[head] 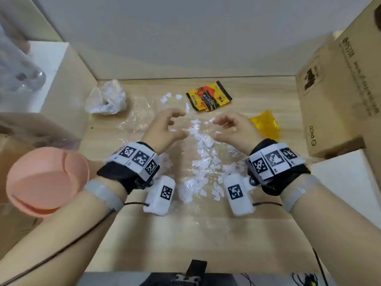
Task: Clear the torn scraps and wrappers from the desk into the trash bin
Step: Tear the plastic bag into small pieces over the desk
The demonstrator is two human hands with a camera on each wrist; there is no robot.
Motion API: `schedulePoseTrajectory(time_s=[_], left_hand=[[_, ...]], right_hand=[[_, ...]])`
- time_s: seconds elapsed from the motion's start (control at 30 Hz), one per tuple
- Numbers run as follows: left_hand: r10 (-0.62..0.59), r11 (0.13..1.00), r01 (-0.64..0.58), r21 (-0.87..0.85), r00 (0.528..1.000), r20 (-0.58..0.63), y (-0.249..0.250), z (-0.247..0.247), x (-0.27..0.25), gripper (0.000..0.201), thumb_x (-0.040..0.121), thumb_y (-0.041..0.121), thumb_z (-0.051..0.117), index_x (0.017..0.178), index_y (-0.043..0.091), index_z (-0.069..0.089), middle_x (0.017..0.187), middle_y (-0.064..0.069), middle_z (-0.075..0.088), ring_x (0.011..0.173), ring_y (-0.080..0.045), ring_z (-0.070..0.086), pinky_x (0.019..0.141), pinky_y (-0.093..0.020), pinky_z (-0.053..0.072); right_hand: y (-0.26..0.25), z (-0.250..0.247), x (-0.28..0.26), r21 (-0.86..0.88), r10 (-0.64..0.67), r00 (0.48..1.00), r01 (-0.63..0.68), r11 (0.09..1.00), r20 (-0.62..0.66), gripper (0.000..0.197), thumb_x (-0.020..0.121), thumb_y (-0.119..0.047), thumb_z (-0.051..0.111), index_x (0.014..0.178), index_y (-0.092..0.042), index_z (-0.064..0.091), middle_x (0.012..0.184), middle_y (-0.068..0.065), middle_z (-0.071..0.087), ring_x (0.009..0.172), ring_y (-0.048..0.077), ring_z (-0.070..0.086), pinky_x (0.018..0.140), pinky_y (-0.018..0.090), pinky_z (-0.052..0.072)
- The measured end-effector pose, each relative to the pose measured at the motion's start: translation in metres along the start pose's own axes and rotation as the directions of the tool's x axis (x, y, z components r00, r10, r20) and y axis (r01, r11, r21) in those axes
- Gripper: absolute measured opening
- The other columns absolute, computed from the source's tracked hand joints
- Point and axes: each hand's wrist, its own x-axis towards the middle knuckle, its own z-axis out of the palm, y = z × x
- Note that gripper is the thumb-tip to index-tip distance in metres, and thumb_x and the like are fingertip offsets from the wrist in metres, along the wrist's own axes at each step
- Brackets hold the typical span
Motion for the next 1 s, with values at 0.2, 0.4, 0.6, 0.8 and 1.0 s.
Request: schedulePoseTrajectory(time_s=[0.2,0.4,0.6,0.8,1.0], left_hand=[[-0.192,0.902,0.166,0.398,0.981,0.026,-0.068,0.008,-0.006,0.074,0.064,0.031,0.08,0.13,0.026,0.046,0.149,-0.005,0.031,0.138,-0.028,0.025,0.115,-0.048,0.021],[-0.163,0.893,0.199,0.404,0.979,-0.121,-0.072,0.013,-0.001,0.01,0.072,0.018,0.073,0.074,0.02,0.063,0.134,0.001,0.045,0.125,-0.028,0.03,0.103,-0.034,0.025],[-0.197,0.952,0.216,0.215,0.974,-0.109,-0.067,-0.001,0.001,0.012,0.079,0.017,0.067,0.077,0.017,0.055,0.113,-0.011,0.06,0.1,-0.025,0.056,0.088,-0.035,0.046],[-0.034,0.995,0.055,-0.079,0.969,0.246,0.009,-0.011,-0.024,0.081,0.075,0.031,0.07,0.133,0.047,0.016,0.137,0.006,0.03,0.116,-0.016,0.051,0.072,-0.015,0.046],[0.186,0.975,-0.136,-0.174,0.928,0.321,0.065,-0.003,-0.033,0.091,0.077,0.021,0.07,0.131,0.062,0.01,0.147,-0.005,0.033,0.082,-0.025,0.057,0.07,-0.034,0.057]], right_hand=[[0.056,0.006,-0.01,-0.428,0.355,0.932,-0.353,0.832,-0.078,0.089,0.059,-0.029,0.082,0.131,-0.042,0.033,0.148,0.001,0.021,0.135,0.028,0.023,0.108,0.051,0.021],[0.069,0.014,-0.004,-0.455,0.374,0.91,-0.415,0.788,-0.181,0.074,0.066,-0.02,0.078,0.126,-0.039,0.041,0.124,0.003,0.048,0.123,0.028,0.034,0.101,0.045,0.028],[0.063,0.005,-0.003,-0.264,0.314,0.927,-0.361,0.894,-0.204,0.013,0.076,-0.019,0.069,0.086,-0.027,0.064,0.074,-0.006,0.057,0.091,0.021,0.055,0.077,0.028,0.037],[-0.005,-0.007,-0.014,0.178,-0.089,0.964,0.137,0.974,-0.252,0.02,0.073,0.003,0.067,0.071,-0.014,0.057,0.065,-0.008,0.05,0.053,-0.012,0.047,0.058,0.004,0.04],[-0.051,0.008,-0.018,0.297,-0.282,0.906,0.376,0.878,-0.315,0.039,0.071,0.011,0.055,0.059,-0.023,0.039,0.061,-0.005,0.043,0.055,-0.004,0.045,0.059,0.011,0.04]])
